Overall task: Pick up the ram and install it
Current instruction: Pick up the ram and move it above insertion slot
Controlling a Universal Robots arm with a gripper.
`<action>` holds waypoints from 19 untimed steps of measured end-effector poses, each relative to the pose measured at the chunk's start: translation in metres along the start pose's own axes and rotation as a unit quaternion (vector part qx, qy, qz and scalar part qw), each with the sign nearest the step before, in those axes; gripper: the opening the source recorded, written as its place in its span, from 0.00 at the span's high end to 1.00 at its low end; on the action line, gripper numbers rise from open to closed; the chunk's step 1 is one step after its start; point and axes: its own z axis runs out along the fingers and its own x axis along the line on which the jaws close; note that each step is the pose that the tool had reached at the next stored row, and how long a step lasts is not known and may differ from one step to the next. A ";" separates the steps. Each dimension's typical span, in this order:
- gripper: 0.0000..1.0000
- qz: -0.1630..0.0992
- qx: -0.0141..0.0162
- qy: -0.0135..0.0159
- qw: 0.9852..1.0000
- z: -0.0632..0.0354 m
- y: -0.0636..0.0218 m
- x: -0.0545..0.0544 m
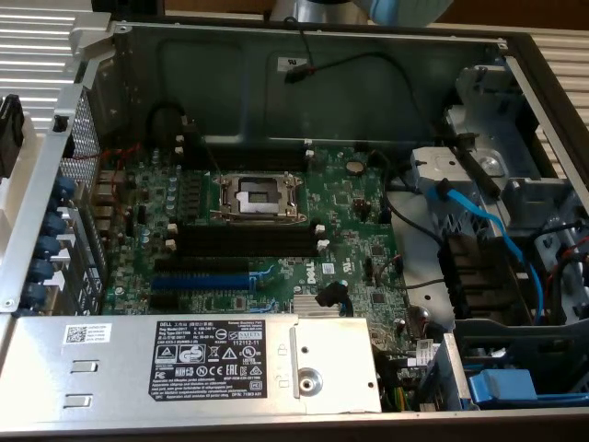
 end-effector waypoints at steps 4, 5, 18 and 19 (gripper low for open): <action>0.90 0.000 0.000 0.000 1.000 0.0000 0.0000 0.000; 0.90 0.000 0.000 0.000 1.000 0.0000 0.0000 0.000; 0.90 -0.030 0.000 0.000 1.000 0.0001 0.0026 0.002; 0.90 -0.039 0.000 0.001 0.999 0.0001 0.0026 0.002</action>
